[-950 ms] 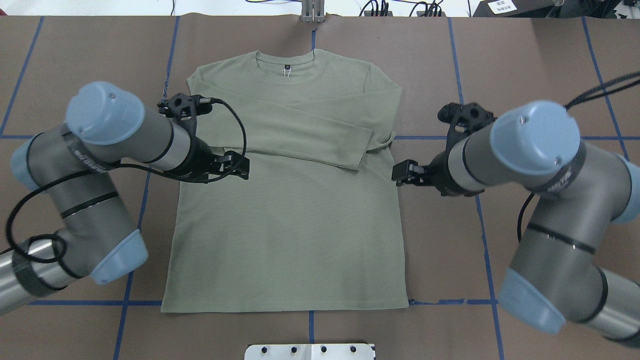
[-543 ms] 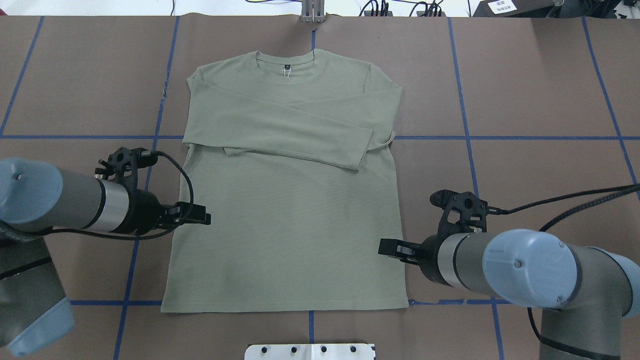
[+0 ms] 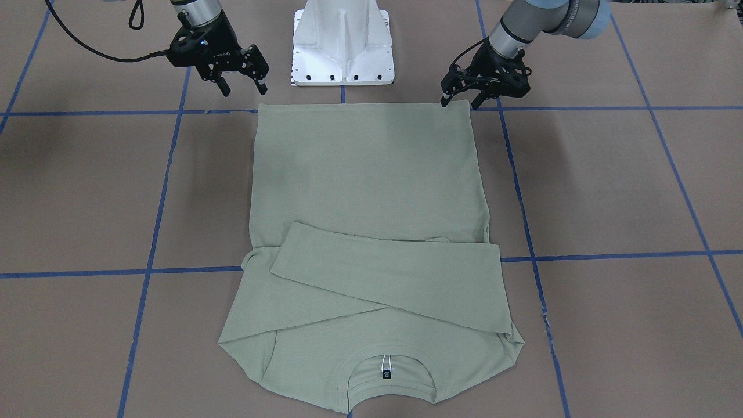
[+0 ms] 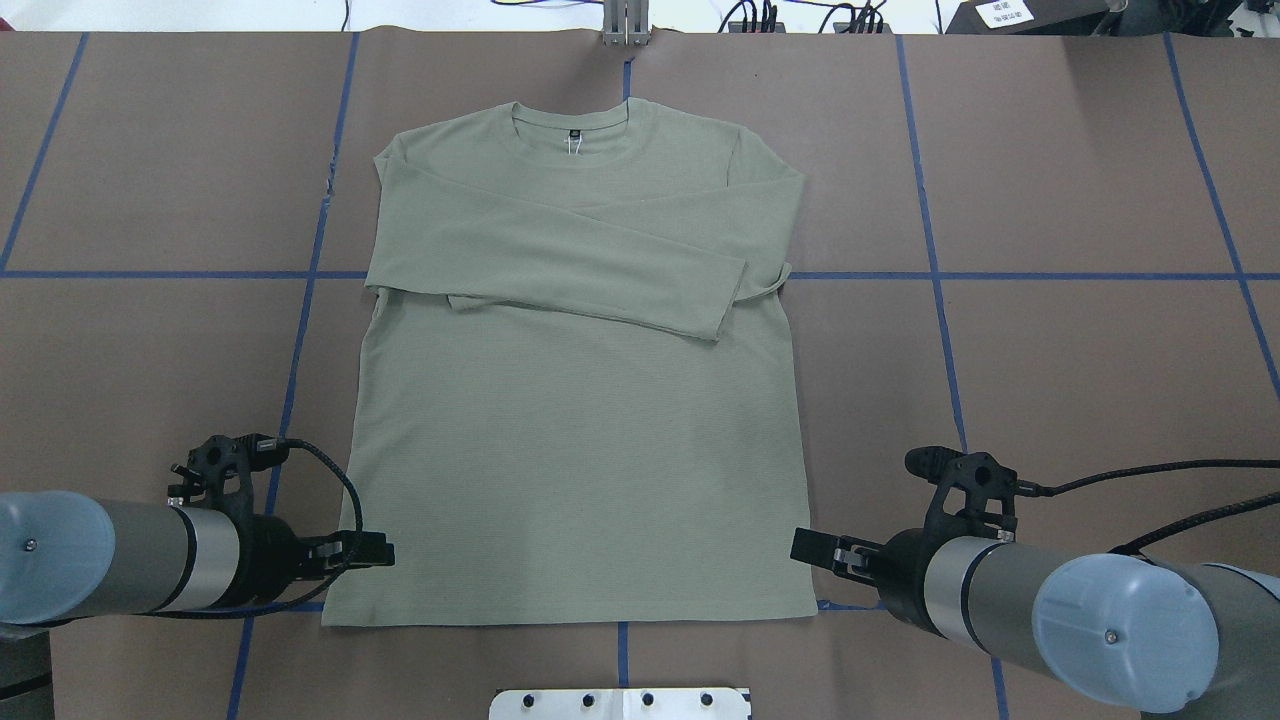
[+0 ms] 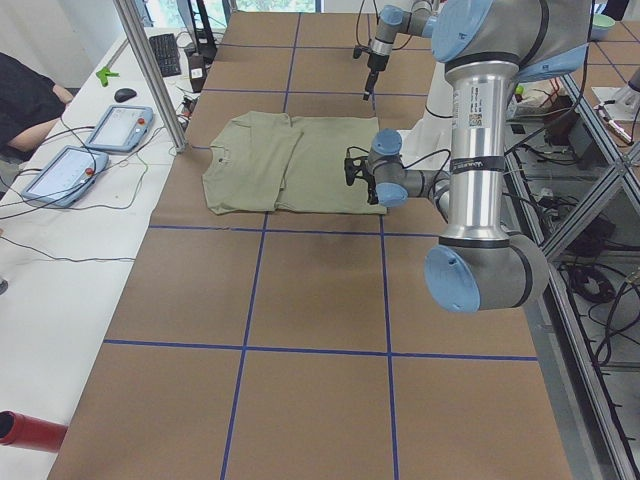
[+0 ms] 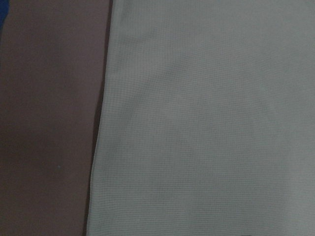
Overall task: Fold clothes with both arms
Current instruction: 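Release the sleeve and move both grippers to the hem corners nearest the robot, then grasp the two hem corners with the left and right grippers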
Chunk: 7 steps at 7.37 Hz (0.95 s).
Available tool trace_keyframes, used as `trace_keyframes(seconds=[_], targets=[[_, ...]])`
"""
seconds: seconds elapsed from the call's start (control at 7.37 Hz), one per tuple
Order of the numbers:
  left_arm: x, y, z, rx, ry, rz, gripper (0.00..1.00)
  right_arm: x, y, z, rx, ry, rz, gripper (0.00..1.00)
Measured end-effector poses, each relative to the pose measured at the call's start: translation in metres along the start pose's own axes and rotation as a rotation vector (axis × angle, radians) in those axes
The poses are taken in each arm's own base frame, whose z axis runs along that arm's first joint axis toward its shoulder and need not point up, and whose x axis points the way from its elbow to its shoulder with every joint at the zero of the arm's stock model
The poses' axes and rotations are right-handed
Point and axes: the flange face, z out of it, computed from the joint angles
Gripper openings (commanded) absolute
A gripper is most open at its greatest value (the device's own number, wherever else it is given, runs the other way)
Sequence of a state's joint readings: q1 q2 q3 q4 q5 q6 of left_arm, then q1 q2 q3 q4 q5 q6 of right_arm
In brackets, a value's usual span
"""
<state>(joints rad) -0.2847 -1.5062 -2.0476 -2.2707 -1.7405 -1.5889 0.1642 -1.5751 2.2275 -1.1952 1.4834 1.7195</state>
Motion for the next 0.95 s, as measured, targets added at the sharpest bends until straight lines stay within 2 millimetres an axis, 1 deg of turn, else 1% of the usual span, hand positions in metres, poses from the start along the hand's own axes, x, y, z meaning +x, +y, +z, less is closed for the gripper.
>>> trace_keyframes(seconds=[0.27,0.41,0.54,0.68,0.95], targets=[[-0.017,0.017,0.01,0.017,0.021,-0.036,0.78,0.001,0.0,0.0,0.0,-0.001,0.001,1.0],[-0.025,0.03,0.013,0.024,0.032,-0.05,0.78,0.001,0.0,0.0,0.0,-0.002,0.001,1.0],[-0.029,0.041,0.016,0.03,0.037,-0.062,0.77,0.001,0.0,0.0,0.0,-0.002,0.001,1.0],[-0.032,0.049,0.019,0.034,0.033,-0.066,0.75,0.0,0.0,0.0,0.001,-0.003,0.001,1.0],[-0.044,0.06,0.024,0.059,0.008,-0.058,0.75,0.0,0.0,0.0,0.002,-0.003,0.001,1.0]])
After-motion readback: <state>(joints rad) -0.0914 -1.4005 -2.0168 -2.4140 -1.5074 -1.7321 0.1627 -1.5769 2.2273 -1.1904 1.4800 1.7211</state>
